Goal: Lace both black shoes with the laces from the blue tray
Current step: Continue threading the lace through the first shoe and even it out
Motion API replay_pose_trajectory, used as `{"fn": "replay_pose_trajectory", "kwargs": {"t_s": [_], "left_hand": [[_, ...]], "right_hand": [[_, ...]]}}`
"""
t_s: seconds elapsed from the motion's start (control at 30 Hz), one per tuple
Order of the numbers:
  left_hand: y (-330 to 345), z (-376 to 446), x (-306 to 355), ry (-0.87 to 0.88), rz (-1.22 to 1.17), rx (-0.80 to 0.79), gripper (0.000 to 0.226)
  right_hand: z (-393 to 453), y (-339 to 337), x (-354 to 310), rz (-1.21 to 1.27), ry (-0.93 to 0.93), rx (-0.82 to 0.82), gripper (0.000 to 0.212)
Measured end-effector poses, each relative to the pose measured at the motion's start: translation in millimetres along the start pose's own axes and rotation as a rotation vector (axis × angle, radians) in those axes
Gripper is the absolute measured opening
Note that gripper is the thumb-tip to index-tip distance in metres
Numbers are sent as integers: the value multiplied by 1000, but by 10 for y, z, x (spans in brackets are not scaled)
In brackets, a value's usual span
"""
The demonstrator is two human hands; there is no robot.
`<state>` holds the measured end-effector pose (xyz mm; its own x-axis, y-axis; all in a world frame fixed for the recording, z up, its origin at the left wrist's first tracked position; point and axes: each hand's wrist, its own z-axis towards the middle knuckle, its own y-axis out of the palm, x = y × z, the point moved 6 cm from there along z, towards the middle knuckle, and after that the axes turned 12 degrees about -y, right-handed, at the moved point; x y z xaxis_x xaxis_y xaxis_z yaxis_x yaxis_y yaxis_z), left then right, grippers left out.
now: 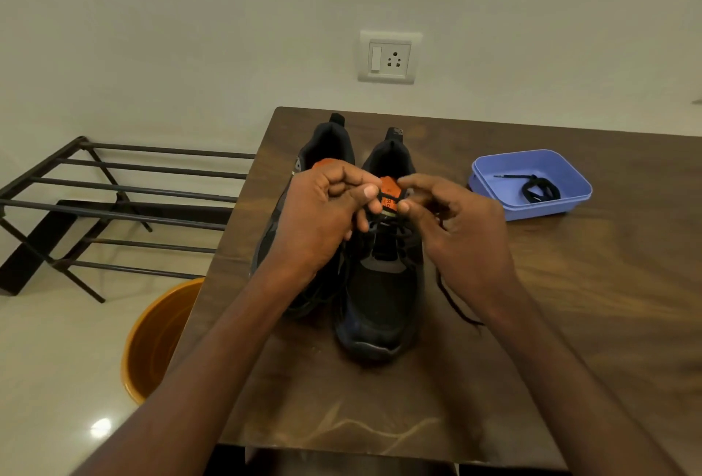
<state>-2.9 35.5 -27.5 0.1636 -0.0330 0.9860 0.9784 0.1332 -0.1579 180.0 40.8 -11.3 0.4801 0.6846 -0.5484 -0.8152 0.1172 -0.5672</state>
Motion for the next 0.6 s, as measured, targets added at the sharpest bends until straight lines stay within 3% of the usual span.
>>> {"fn": "replay_pose_trajectory", "kwargs": {"t_s": [0.13,0.23,0.33,0.43,0.6], "left_hand": [[63,-8,90,87,86,36,14],[35,9,104,256,476,127,33],[75,59,19,294,761,33,53],[151,104,-24,306,840,-37,64],[163,138,-27,288,749,-81,50]], "right_hand": [[-13,56,67,31,97,51,16],[-15,49,135,103,198,124,12],[20,83,149,150,205,157,23],[49,170,114,43,132,146,28],[71,277,11,-156,-10,111,22]]}}
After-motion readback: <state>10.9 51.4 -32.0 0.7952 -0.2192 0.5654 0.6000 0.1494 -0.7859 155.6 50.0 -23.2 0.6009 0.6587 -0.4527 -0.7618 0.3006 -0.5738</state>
